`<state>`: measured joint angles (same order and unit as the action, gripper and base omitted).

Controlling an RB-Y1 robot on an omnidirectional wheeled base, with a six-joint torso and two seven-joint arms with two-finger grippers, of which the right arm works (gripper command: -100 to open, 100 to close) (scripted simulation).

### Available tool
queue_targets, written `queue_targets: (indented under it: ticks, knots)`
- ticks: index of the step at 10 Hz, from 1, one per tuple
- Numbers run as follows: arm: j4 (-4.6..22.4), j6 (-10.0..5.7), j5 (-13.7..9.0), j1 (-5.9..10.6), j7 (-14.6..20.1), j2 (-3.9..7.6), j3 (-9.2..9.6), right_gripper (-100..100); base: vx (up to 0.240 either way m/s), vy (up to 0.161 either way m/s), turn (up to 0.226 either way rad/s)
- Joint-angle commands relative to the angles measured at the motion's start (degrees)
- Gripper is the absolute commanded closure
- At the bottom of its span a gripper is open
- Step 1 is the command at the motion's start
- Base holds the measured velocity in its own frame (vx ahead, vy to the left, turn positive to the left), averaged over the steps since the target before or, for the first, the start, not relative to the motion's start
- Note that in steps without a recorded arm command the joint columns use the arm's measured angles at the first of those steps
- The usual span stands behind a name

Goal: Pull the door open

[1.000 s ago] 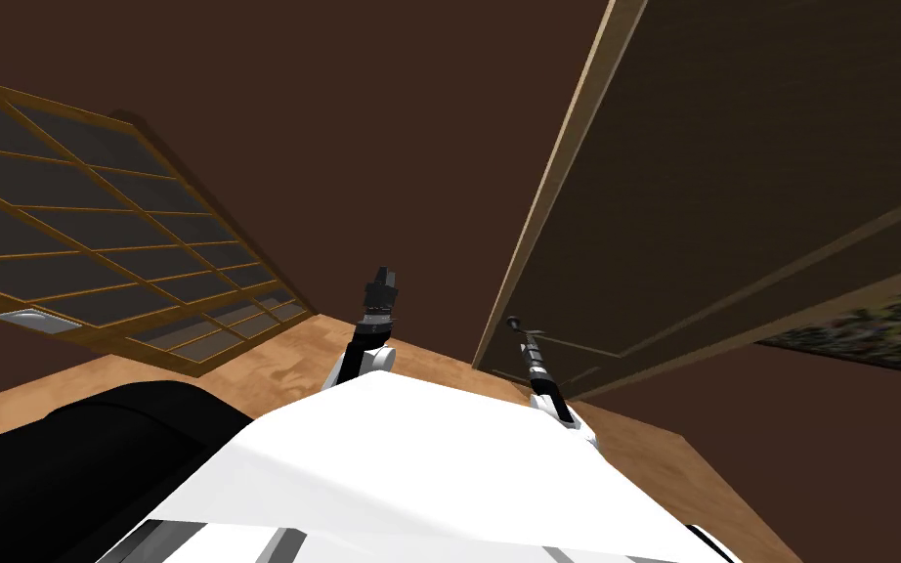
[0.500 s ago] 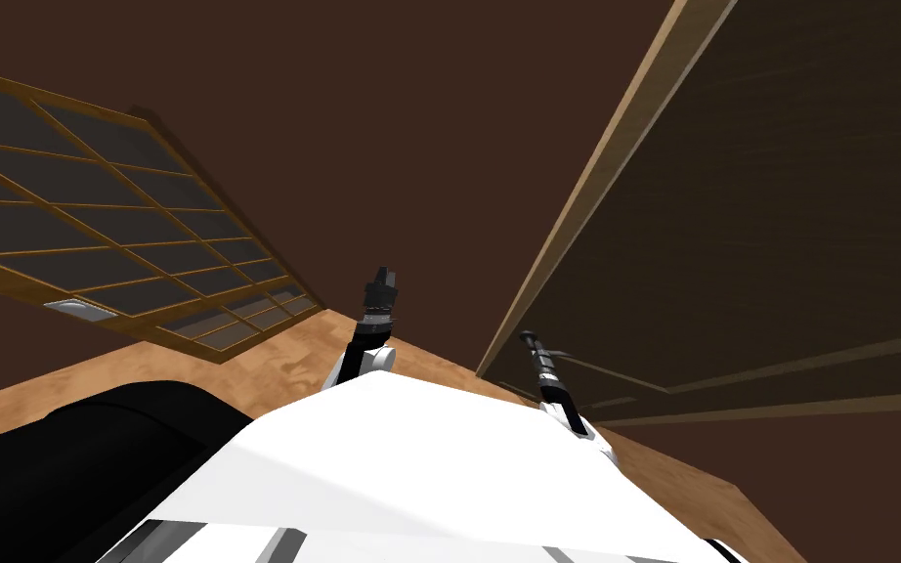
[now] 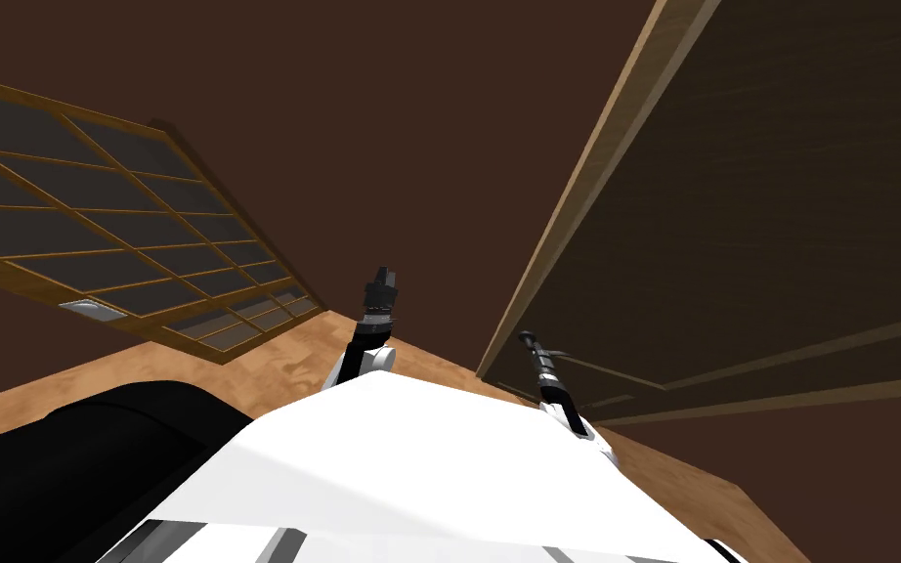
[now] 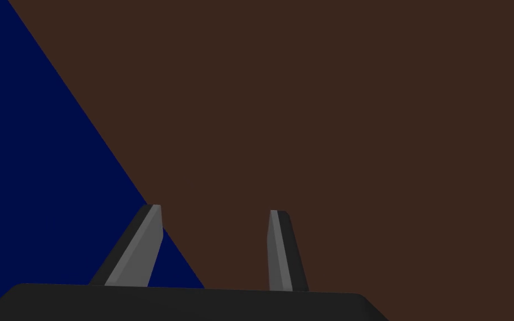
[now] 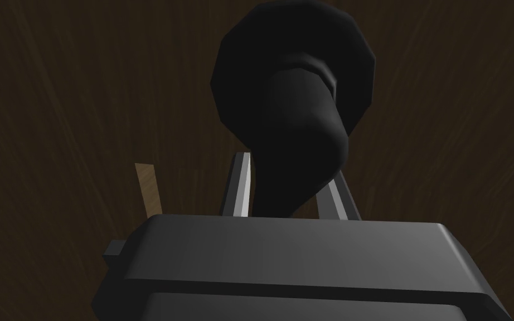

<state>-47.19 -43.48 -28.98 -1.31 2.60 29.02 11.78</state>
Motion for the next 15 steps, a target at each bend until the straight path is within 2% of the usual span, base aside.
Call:
queue_targets:
  ticks: [1,3,8,9,10,11,15]
  knots:
    - [-0.37,-1.01,0.02,-0.90,0.89,1.01,0.92,100,-0.118,-0.068,0.134]
    - [-0.74,-2.04,0.04,-1.82,1.80,2.03,1.87,100,-0.173,-0.060,0.147]
    - [-2.20,-6.05,0.12,-5.41,5.37,6.05,5.56,100,-0.208,-0.061,0.142]
    - [-2.39,-6.58,0.13,-5.88,5.83,6.57,6.03,100,-0.206,-0.081,0.133]
    - [-2.08,-6.12,0.21,-5.53,5.59,5.93,5.94,100,-0.095,-0.031,0.037]
    - [-2.01,-7.82,-0.04,-6.55,6.37,6.83,7.15,100,-0.177,-0.042,0.194]
    - [-1.94,-11.57,-0.78,-8.68,7.84,9.27,9.44,100,-0.221,-0.077,0.167]
